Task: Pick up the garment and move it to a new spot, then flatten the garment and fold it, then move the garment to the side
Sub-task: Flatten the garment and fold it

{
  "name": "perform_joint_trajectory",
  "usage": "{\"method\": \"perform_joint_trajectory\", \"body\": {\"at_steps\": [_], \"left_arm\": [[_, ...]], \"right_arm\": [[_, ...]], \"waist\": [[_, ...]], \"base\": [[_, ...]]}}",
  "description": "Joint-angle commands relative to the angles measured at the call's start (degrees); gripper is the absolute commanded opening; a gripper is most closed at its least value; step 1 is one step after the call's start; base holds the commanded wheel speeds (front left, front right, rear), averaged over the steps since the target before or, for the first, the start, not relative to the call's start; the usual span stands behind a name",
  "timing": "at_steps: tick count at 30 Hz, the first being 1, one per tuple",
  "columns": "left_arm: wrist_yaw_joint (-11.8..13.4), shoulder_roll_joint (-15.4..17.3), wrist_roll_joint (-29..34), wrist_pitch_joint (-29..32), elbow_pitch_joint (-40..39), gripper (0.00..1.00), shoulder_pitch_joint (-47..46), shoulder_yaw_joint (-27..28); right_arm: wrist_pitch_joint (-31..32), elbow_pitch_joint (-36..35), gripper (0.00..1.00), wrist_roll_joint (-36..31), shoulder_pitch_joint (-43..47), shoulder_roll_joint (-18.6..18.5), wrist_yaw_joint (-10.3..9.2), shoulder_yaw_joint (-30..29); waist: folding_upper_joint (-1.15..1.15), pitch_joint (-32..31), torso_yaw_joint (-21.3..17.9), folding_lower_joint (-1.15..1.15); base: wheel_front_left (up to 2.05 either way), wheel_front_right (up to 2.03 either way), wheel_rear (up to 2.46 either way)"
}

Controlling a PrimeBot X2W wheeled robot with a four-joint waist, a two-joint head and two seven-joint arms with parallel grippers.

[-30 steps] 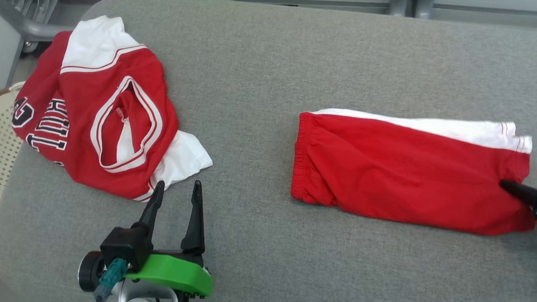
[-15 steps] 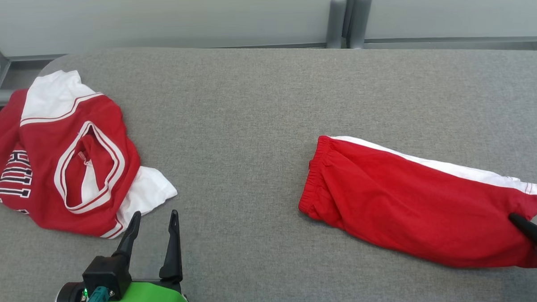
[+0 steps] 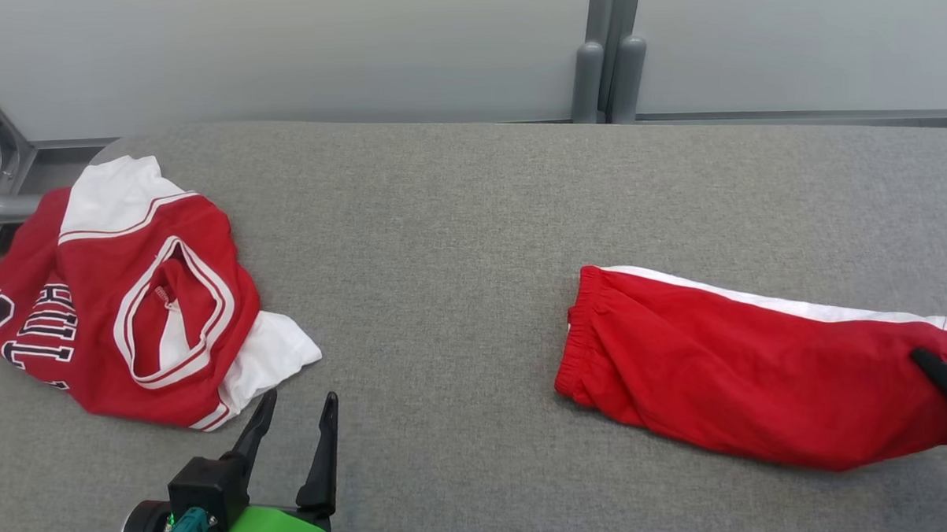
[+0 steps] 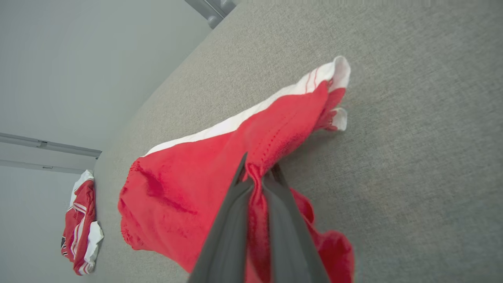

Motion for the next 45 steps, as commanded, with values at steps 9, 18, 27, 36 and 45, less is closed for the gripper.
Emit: {"method": "perform_joint_trajectory", "body": {"at_steps": [9,18,27,36,45], "left_arm": [[-3.6,-3.2,3.9,-0.3,4.0,1.00,1.5,6.0],[-9.0,-6.2,8.6,-0.3,8.2,1.00,2.0,13.0],[-12.9,-9.6,12.8,-0.3,10.4,1.00,2.9,19.9],[-15.5,-12.3,16.0,-0.3,11.7,1.00,3.5,24.0],[-17.8,-14.7,18.5,-0.3,13.0,1.00,3.4,26.8]], "right_arm": [[5.4,-6.5,0.00,-1.7,-4.2,3.9,0.02,7.1],[7.1,-10.2,0.00,-6.2,-7.6,9.2,0.03,16.4],[3.0,-6.5,0.00,-11.8,-9.5,12.1,0.03,21.7],[-0.3,-0.2,0.00,-16.1,-12.0,12.5,0.03,23.5],[-4.9,7.5,1.00,-19.7,-17.0,12.6,0.03,25.5]], "waist": [[0.69,-0.7,2.7,0.00],[0.69,-0.4,4.5,0.00],[0.69,-0.2,5.9,0.00],[0.69,-0.1,6.3,0.00],[0.69,0.5,6.4,0.00]], "base": [[0.00,0.00,0.00],[0.00,0.00,0.00],[0.00,0.00,0.00],[0.00,0.00,0.00],[0.00,0.00,0.00]]}}
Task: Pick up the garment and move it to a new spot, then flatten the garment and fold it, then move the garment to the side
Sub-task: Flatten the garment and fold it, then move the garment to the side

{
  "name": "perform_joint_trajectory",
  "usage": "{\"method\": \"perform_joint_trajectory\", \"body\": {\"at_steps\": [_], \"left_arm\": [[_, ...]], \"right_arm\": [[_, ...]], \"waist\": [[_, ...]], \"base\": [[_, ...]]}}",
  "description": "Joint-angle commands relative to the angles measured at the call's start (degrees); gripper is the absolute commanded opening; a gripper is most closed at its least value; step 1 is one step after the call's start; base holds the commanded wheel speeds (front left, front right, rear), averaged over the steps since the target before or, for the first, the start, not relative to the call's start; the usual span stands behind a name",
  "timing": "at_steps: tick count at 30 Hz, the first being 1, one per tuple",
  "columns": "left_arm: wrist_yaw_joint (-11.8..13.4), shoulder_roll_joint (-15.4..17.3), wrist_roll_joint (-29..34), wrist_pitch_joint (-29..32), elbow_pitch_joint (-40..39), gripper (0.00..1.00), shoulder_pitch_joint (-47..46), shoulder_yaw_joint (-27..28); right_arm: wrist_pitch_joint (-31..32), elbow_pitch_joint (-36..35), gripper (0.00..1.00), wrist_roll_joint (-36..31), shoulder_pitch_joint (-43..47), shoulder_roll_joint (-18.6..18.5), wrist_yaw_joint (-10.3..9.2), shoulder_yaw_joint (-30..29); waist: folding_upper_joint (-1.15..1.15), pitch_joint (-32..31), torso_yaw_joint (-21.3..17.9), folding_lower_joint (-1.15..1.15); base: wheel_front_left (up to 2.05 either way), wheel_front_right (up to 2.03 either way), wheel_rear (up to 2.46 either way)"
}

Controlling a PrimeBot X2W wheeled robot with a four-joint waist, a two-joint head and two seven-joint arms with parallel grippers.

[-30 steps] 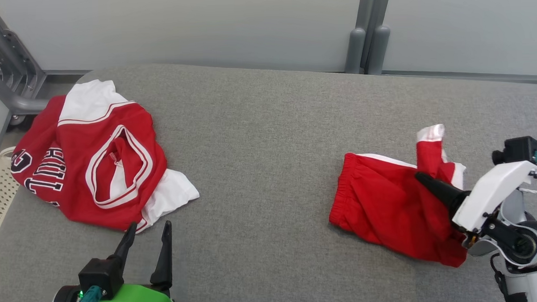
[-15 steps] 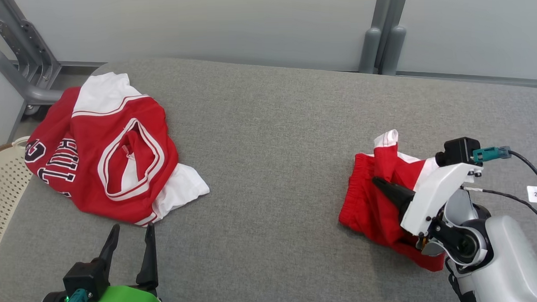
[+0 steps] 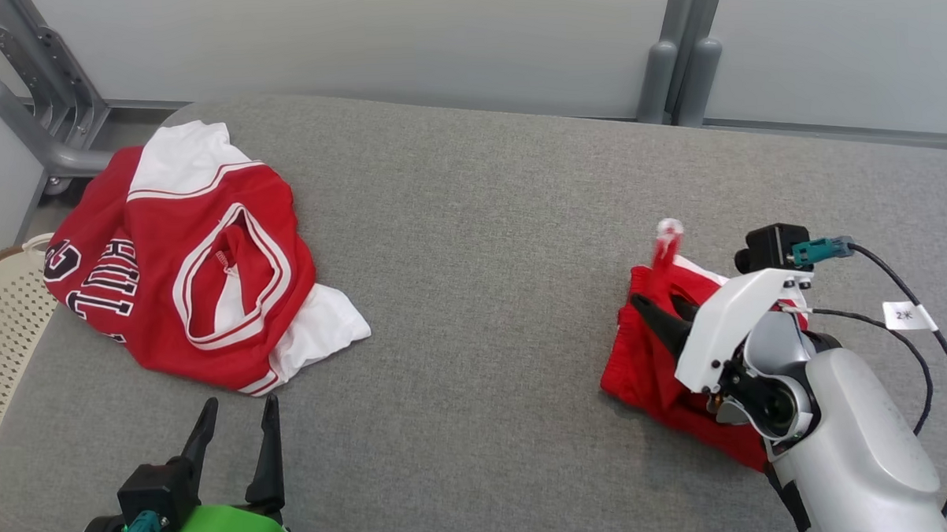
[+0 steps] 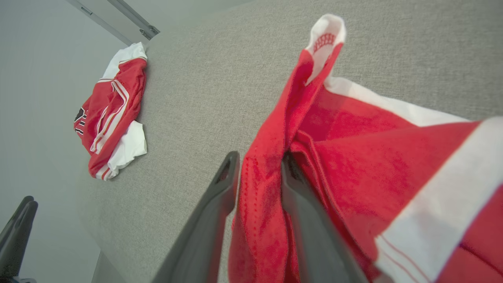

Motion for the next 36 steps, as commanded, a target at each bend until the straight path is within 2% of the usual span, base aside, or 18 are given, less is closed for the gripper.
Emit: {"method": "perform_joint_trajectory", "body": {"at_steps": [1,7,14,18,19,23,29,36], "left_arm": [[-0.5,-0.3,0.5,-0.3,0.3,1.00,0.5,0.5],[-1.3,-1.1,1.8,-0.3,1.3,1.00,0.4,2.0],[-1.9,-1.7,2.6,-0.3,0.3,1.00,1.6,4.1],[-1.9,-2.3,3.0,-0.3,-0.9,1.00,2.2,5.3],[-1.9,-2.6,3.3,-0.3,-1.5,1.00,2.4,5.7],[-2.3,-3.2,3.4,-0.3,-2.0,1.00,2.1,6.2],[-2.6,-3.7,3.9,-0.2,-2.1,1.00,1.3,6.5],[-2.9,-3.9,4.4,-0.2,-1.8,1.00,0.6,6.9]], "right_arm": [[-0.7,0.5,1.00,0.2,-1.0,0.0,0.04,1.1],[-2.9,-1.8,1.00,1.1,-3.0,0.0,0.04,5.8],[-2.6,-12.6,1.00,2.3,0.5,-0.8,0.04,5.8],[0.0,-19.2,1.00,1.7,5.4,-3.4,0.04,2.1],[1.3,-21.2,1.00,1.8,8.4,-4.4,0.04,-0.9],[3.5,-23.6,1.00,1.1,13.3,-5.7,0.04,-6.4],[8.2,-24.9,1.00,2.2,18.5,-5.8,0.04,-11.3],[12.5,-23.0,1.00,3.0,19.0,-4.7,0.04,-13.8]], "waist": [[0.69,0.0,-0.1,0.00],[0.69,0.1,-0.6,0.00],[0.69,0.0,-1.8,0.00],[0.69,0.8,-2.8,0.00],[0.69,1.2,-3.2,0.00],[0.69,2.4,-4.0,0.00],[0.69,3.8,-4.8,0.00],[0.69,4.3,-5.0,0.00]], "base": [[0.00,0.00,0.00],[0.00,0.00,0.00],[0.00,0.00,0.00],[0.00,0.00,0.00],[0.00,0.00,0.00],[0.00,0.00,0.00],[0.00,0.00,0.00],[0.00,0.00,0.00]]}}
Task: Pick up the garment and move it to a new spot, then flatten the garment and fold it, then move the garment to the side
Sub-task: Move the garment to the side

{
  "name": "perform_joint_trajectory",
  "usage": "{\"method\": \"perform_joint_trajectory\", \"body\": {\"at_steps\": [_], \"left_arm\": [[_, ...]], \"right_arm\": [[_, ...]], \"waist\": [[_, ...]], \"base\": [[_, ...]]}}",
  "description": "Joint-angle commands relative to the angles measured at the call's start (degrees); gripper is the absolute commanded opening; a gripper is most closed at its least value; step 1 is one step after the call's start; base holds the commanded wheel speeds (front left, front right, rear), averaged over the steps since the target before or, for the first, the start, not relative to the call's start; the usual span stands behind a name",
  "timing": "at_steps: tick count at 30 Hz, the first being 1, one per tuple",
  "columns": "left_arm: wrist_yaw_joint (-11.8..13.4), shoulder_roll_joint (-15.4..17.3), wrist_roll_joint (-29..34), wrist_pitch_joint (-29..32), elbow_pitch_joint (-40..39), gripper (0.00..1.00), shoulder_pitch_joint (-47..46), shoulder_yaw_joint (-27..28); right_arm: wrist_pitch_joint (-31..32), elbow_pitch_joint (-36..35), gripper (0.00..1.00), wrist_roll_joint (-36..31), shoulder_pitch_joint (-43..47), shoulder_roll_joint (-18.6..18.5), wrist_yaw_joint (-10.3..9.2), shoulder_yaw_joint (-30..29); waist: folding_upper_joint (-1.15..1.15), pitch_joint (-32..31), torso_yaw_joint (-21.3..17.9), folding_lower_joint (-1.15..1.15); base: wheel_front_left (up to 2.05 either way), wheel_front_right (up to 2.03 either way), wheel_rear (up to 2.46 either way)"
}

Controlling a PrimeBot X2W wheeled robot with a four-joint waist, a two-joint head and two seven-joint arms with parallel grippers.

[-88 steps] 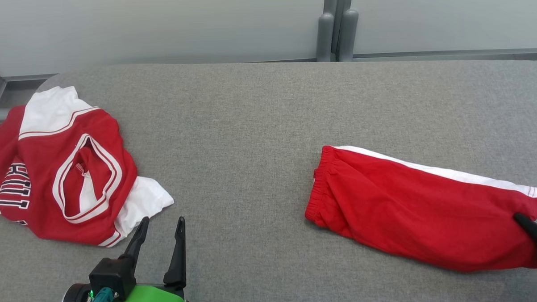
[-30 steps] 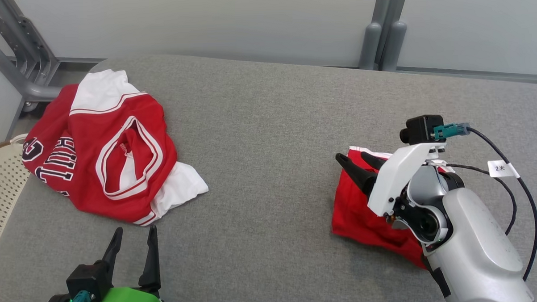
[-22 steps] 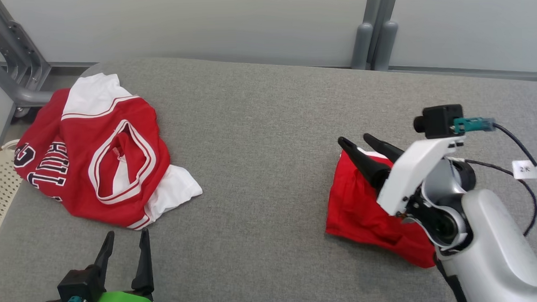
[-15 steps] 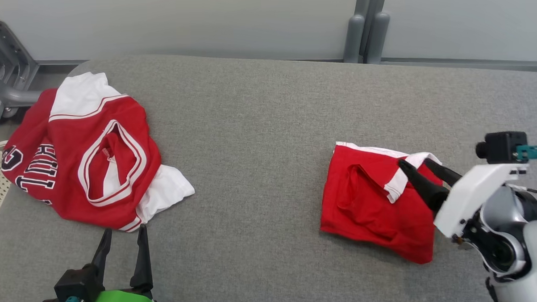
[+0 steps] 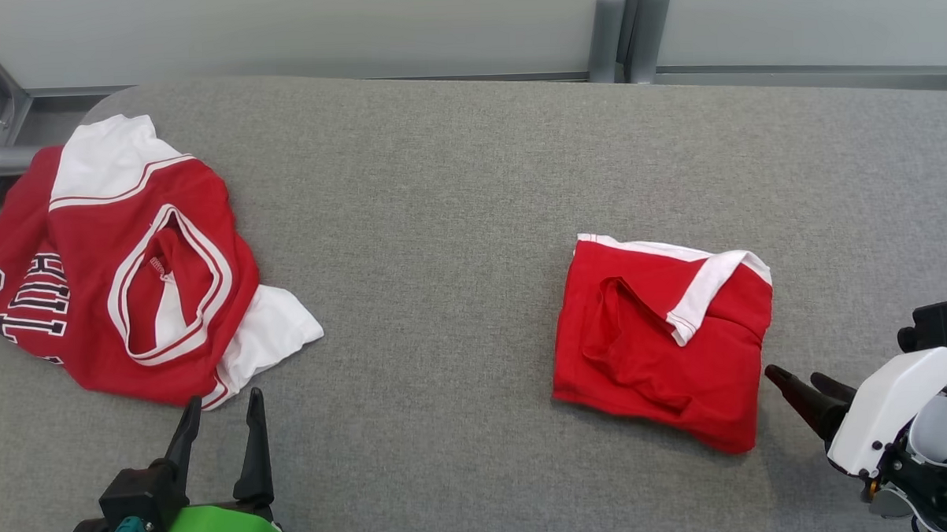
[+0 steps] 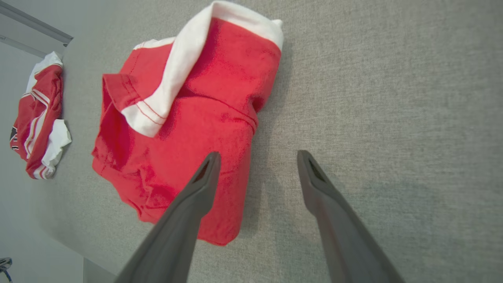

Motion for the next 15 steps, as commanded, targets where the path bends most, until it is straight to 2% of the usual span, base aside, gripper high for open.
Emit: {"method": "perform_joint_trajectory", "body": {"at_steps": [1,8,14,15], "left_arm": [[-0.1,-0.2,0.3,-0.2,0.1,1.00,-0.7,0.2],[-0.4,-0.6,0.7,-0.2,0.6,1.00,-1.6,-0.3],[-0.6,-0.9,0.9,-0.2,0.9,1.00,-1.1,-0.4],[-0.6,-1.0,0.9,-0.2,1.0,1.00,-1.2,-0.5]], "right_arm": [[0.5,0.3,1.00,0.4,-0.3,0.3,0.03,-0.1],[1.7,4.1,1.00,-1.3,-2.7,1.4,0.03,-0.2],[1.2,10.5,1.00,-1.6,-6.3,3.4,0.03,-0.9],[1.2,11.4,0.78,-1.2,-7.1,3.7,0.03,-0.6]], "waist": [[0.69,0.1,0.1,0.00],[0.69,0.1,1.6,0.00],[0.69,-0.1,2.6,0.00],[0.69,-0.1,2.8,0.00]], "base": [[0.00,0.00,0.00],[0.00,0.00,0.00],[0.00,0.00,0.00],[0.00,0.00,0.00]]}}
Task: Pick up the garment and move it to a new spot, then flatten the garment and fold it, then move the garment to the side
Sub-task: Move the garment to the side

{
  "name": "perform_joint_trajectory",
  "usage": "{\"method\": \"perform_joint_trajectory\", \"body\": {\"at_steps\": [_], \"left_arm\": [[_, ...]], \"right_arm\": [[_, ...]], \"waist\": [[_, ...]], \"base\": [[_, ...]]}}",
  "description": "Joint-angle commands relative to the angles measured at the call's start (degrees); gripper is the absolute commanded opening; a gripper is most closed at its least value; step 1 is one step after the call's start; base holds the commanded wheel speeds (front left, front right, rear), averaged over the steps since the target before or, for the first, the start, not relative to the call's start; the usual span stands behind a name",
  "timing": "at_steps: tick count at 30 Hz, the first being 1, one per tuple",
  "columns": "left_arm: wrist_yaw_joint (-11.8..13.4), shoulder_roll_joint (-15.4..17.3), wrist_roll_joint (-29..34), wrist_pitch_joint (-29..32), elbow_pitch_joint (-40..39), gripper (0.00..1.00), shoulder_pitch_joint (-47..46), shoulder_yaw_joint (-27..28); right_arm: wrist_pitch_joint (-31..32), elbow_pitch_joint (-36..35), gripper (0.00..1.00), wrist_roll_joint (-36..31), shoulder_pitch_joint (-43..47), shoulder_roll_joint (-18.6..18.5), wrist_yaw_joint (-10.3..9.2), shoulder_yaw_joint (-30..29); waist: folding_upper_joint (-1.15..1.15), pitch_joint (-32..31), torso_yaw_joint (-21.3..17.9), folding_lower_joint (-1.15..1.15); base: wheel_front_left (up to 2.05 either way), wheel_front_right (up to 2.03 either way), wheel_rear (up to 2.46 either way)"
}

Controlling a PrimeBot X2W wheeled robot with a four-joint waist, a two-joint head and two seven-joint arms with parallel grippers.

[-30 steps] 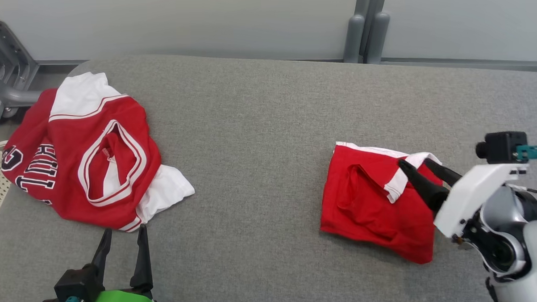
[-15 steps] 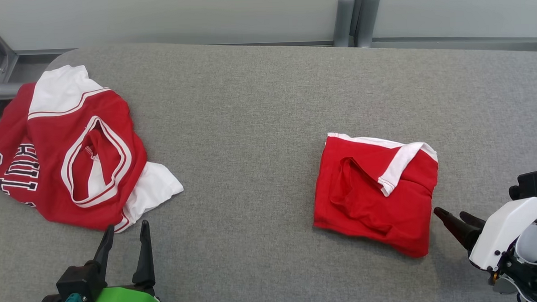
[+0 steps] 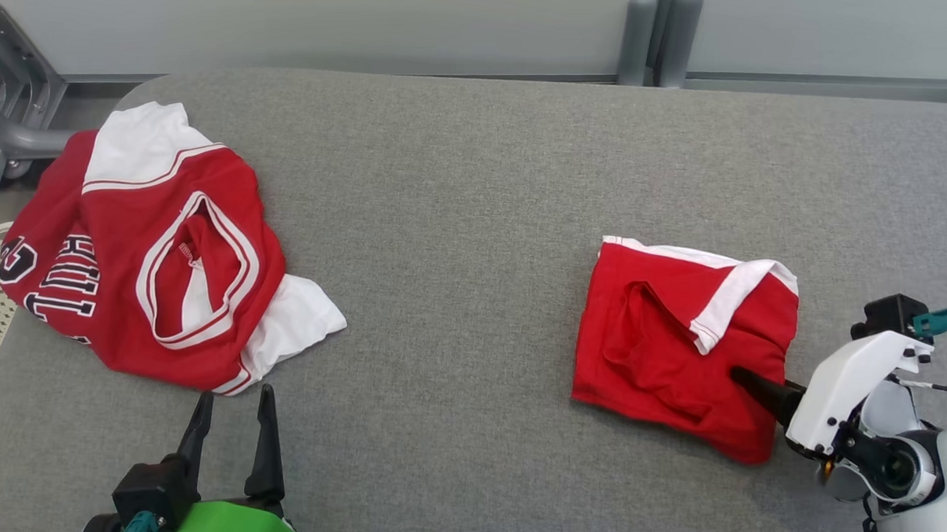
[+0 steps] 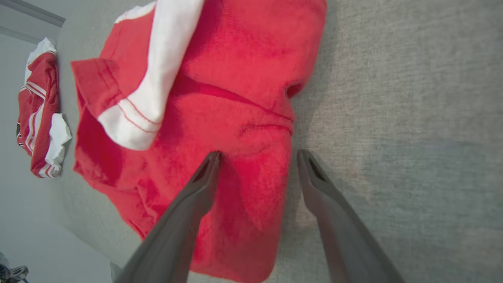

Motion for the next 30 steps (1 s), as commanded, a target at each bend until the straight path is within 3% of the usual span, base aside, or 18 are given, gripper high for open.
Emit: {"method": "perform_joint_trajectory", "body": {"at_steps": [1,2,6,11,22,30], "left_arm": [[-0.3,-0.2,0.4,-0.2,0.1,1.00,-0.5,-0.2],[-0.3,-0.3,0.4,-0.2,0.2,1.00,-0.7,-0.3],[-0.3,-0.6,0.0,-0.2,0.4,1.00,-1.1,-0.2],[-0.4,-1.0,-0.2,-0.2,0.5,1.00,-0.3,0.3],[-0.4,-1.6,-0.4,-0.2,0.6,1.00,0.1,0.3],[-0.4,-2.0,-1.0,-0.2,0.7,1.00,0.5,0.1]], "right_arm": [[-0.5,0.5,0.35,0.6,-1.3,0.1,0.03,0.3],[-0.7,1.0,0.00,0.9,-1.9,0.3,0.03,0.9],[0.2,1.0,0.00,2.0,-3.6,-0.1,0.03,2.3],[3.5,-1.7,0.00,2.9,-5.4,-3.1,0.03,2.8],[17.0,-9.3,0.00,2.0,-10.8,-8.9,0.03,6.1],[24.4,-12.2,0.00,3.0,-12.6,-10.3,0.03,7.4]], "waist": [[0.69,0.1,0.4,0.00],[0.69,0.1,0.7,0.00],[0.69,0.0,1.5,0.00],[0.69,-0.4,2.1,0.00],[0.69,-1.1,2.4,0.00],[0.69,-1.2,3.0,0.00]], "base": [[0.00,0.00,0.00],[0.00,0.00,0.00],[0.00,0.00,0.00],[0.00,0.00,0.00],[0.00,0.00,0.00],[0.00,0.00,0.00]]}}
